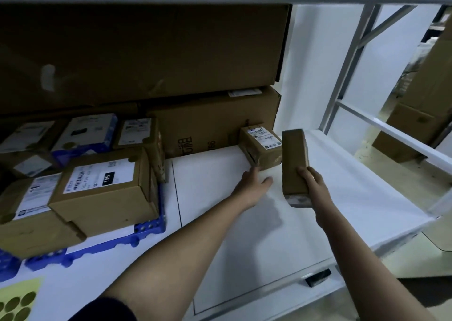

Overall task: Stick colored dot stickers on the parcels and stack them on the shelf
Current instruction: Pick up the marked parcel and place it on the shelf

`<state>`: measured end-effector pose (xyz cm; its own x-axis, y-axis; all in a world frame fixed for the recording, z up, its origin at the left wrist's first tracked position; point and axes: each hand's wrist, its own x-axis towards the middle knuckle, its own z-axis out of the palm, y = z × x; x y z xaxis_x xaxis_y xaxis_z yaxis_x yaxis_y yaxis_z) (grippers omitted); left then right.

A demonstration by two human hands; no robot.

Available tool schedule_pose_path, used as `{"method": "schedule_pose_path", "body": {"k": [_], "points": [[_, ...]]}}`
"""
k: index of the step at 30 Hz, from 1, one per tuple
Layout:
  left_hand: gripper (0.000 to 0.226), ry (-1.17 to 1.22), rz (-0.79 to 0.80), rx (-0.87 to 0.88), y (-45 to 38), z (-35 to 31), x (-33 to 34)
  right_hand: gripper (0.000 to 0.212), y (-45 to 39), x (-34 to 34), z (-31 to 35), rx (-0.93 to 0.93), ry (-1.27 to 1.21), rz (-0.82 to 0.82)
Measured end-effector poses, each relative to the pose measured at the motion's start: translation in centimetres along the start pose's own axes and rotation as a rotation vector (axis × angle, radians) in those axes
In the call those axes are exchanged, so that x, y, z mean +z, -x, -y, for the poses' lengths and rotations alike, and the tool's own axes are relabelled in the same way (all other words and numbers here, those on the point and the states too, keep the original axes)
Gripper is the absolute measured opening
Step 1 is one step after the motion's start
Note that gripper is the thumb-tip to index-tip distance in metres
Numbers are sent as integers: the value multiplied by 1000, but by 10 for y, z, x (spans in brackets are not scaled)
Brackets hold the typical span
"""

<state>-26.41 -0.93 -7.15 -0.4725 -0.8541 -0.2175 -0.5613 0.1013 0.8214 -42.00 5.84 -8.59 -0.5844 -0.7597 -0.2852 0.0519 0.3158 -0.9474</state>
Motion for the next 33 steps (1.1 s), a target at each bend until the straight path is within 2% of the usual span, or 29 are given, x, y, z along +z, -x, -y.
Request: {"method": "schedule_pose_path", "body": {"k": [3, 9, 13, 16, 19, 25, 33], "points": [[52, 147, -65, 46, 23, 3, -26, 46, 41, 26, 21, 15, -227, 219], [53, 416, -110, 69, 81, 16, -95, 64, 96, 80, 35, 2, -568, 671], [51, 565, -159, 68, 113, 27, -143, 67, 123, 124, 41, 87, -742, 829], [54, 663, -187, 44, 132, 42, -173, 68, 142, 158, 41, 136, -783, 933], [52, 722, -231, 32, 149, 60, -197, 68, 161, 191, 37, 143, -798, 985], [56, 783, -421, 70, 190, 99, -239, 56, 190, 240, 33, 216, -735, 973], [46, 845, -553, 122, 232, 141, -263, 51, 229, 278, 37, -51, -388, 862]]}}
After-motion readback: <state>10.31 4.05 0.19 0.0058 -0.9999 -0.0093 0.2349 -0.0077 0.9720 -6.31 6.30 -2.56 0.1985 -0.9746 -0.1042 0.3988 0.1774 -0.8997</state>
